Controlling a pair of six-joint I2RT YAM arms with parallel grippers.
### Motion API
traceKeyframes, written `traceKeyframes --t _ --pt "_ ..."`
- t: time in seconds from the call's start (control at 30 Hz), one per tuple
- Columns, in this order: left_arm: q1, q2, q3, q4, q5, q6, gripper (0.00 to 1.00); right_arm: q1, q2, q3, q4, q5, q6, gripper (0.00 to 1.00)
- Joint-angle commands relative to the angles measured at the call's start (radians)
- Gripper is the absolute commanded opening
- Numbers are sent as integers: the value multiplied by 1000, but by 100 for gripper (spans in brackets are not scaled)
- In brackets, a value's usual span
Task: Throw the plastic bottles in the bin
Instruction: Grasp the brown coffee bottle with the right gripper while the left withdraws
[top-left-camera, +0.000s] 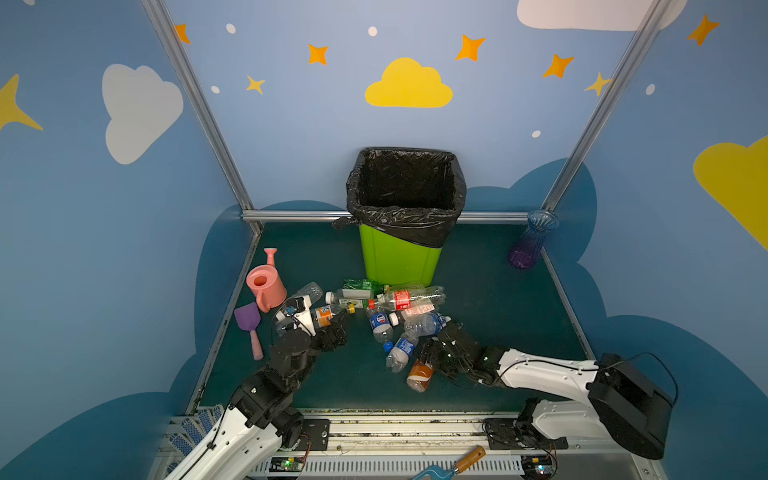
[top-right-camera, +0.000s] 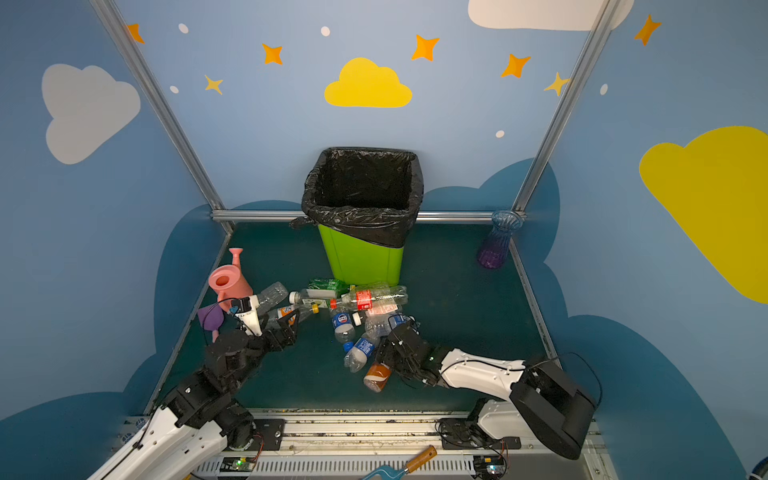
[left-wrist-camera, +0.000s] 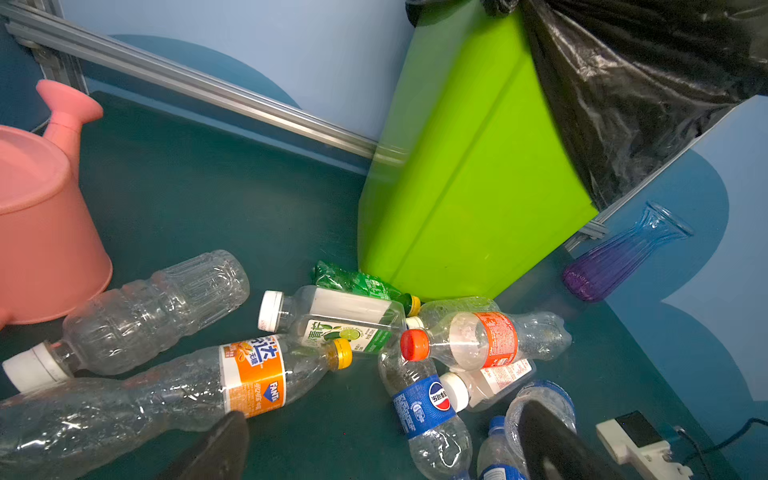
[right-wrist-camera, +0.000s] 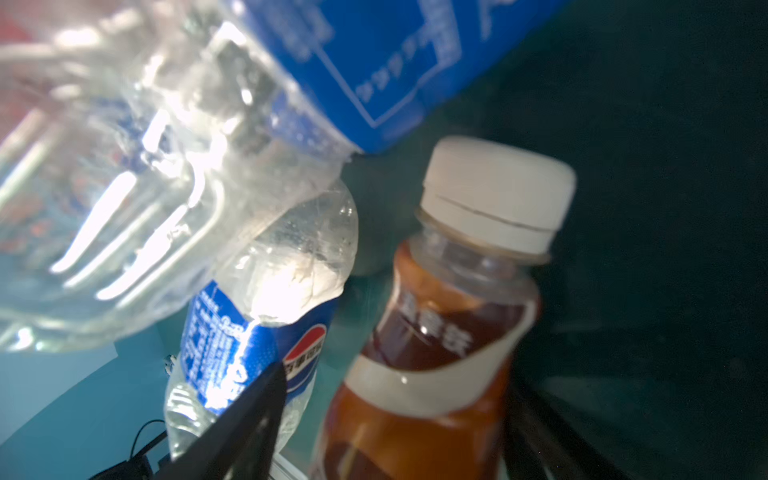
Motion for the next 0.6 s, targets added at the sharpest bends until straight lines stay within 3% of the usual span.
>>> traceKeyframes --t 0.0,0.23,0.4,0.47,0.57 --pt "6 10 -11 6 -9 -6 100 14 -22 -56 -49 41 40 68" --pt "11 6 -29 -2 -14 -26 100 14 -143 -53 -155 87 21 51" --pt "17 -8 -44 3 -22 -43 100 12 -280 -69 -254 138 36 48" --pt "20 -8 -52 5 -32 -49 100 10 -368 -27 -345 191 -1 47" --pt "29 7 -62 5 -40 -62 100 -13 -523 100 -486 308 -159 45"
